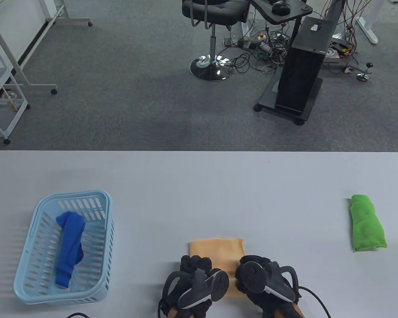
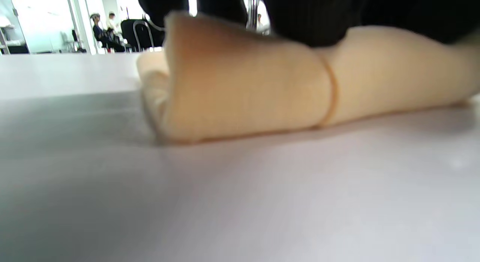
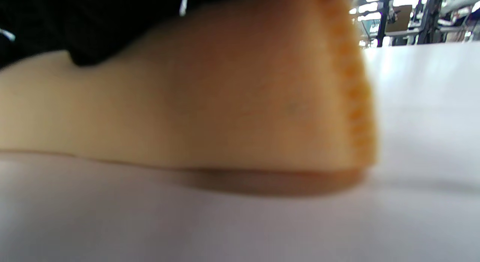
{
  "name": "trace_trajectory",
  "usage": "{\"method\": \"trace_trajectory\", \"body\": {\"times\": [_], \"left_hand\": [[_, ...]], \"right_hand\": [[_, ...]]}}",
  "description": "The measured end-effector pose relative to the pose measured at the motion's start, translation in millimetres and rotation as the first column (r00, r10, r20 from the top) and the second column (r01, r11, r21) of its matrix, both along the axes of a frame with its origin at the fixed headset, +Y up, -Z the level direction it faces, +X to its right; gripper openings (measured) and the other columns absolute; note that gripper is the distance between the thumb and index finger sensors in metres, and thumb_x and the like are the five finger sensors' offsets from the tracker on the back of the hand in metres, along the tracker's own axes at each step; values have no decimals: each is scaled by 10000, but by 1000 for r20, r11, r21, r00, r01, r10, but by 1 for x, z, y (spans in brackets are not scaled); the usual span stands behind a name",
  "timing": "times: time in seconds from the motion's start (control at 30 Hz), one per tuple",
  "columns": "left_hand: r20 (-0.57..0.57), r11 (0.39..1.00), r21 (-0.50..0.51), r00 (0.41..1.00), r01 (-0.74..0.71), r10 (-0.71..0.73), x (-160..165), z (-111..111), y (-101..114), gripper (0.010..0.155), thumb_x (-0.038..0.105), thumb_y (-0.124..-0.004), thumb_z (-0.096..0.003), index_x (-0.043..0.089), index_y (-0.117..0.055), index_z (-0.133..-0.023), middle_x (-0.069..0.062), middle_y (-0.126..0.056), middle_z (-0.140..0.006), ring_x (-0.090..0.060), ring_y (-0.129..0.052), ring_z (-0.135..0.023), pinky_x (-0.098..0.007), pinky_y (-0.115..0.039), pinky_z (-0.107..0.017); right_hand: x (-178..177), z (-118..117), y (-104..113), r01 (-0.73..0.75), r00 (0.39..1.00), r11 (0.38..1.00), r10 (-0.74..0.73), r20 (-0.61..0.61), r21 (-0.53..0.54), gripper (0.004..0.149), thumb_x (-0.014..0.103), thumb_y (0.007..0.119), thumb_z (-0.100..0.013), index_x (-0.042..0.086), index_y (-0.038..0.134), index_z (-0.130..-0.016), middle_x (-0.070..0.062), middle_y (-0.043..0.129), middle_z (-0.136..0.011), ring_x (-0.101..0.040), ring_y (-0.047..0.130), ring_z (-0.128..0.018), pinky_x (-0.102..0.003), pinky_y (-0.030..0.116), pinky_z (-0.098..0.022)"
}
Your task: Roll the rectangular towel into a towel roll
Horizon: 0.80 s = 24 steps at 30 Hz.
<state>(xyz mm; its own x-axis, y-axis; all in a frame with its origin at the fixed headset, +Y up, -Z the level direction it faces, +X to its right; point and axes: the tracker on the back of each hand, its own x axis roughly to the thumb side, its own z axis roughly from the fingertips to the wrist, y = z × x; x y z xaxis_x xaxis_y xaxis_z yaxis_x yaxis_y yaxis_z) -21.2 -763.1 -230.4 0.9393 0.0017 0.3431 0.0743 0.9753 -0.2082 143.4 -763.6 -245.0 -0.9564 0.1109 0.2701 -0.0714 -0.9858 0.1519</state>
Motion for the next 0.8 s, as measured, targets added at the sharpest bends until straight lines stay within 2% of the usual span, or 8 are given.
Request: {"method": "trace_trajectory", "body": {"times": [0.1, 0.17, 0.23, 0.3, 0.43, 0.6, 0.73, 0.8], "left_hand": [[-12, 997, -56, 999, -54, 53, -6, -1, 1, 546, 475, -668, -392, 345, -768, -913, -126, -641, -1020, -426, -546, -958, -669, -398, -696], [-24, 991, -112, 997, -77, 75, -8, -1, -2, 663, 559, -709, -352, 311, -726, -966, -148, -608, -1045, -443, -507, -973, -678, -375, -698], [-18, 993, -117, 1000, -26, 24, -7, -1, -5, 726, 550, -790, -324, 289, -677, -993, -139, -602, -1048, -442, -501, -979, -682, -371, -699], [-12, 995, -97, 1000, 26, -28, -4, -1, -6, 725, 519, -806, -329, 270, -661, -994, -120, -623, -1040, -433, -526, -977, -678, -392, -700], [-24, 997, -75, 1000, 0, -2, -1, -1, -7, 663, 474, -763, -357, 210, -709, -964, -110, -679, -1008, -420, -577, -963, -673, -427, -695], [-49, 991, -93, 995, -95, 90, -10, 0, -6, 617, 462, -684, -361, 183, -805, -898, -103, -726, -973, -417, -597, -953, -675, -431, -692], [-67, 975, -146, 985, -166, 158, -13, 1, -2, 591, 442, -623, -378, 143, -941, -778, -105, -738, -965, -426, -576, -958, -674, -420, -693], [-73, 981, -133, 989, -139, 130, -12, 0, -4, 587, 446, -637, -379, 143, -955, -768, -112, -735, -970, -434, -564, -959, -677, -408, -695]], "right_hand": [[3, -1, 1, -2, 1000, 1000, 2, 8, -27, 512, 448, 723, -289, 280, 837, -759, -63, 614, -953, -315, 665, -907, -581, 545, -680], [5, -1, 0, 22, 1000, 995, -21, 17, -96, 632, 525, 755, -249, 264, 803, -822, -85, 567, -987, -339, 621, -932, -597, 521, -686], [7, -2, -3, -7, 1000, 990, 8, 5, -143, 711, 518, 806, -230, 246, 735, -883, -94, 521, -1007, -354, 577, -951, -609, 493, -694], [8, -3, -7, -70, 998, 978, 70, -5, -197, 750, 486, 818, -246, 253, 639, -935, -93, 464, -1023, -359, 524, -971, -610, 468, -704], [9, -2, -6, -13, 1000, 985, 17, 21, -171, 686, 421, 795, -276, 221, 667, -919, -92, 494, -1004, -349, 544, -960, -601, 478, -700], [12, -1, -2, 26, 1000, 989, -26, 5, -148, 609, 421, 726, -288, 205, 770, -856, -66, 546, -977, -331, 573, -949, -599, 482, -698], [15, -1, 2, 49, 999, 988, -49, 4, -150, 537, 441, 680, -306, 215, 901, -740, -55, 627, -945, -330, 606, -938, -602, 493, -693], [15, -1, 0, 39, 999, 988, -39, 7, -148, 541, 451, 703, -299, 234, 875, -764, -63, 586, -966, -330, 584, -945, -596, 485, -699]]}}
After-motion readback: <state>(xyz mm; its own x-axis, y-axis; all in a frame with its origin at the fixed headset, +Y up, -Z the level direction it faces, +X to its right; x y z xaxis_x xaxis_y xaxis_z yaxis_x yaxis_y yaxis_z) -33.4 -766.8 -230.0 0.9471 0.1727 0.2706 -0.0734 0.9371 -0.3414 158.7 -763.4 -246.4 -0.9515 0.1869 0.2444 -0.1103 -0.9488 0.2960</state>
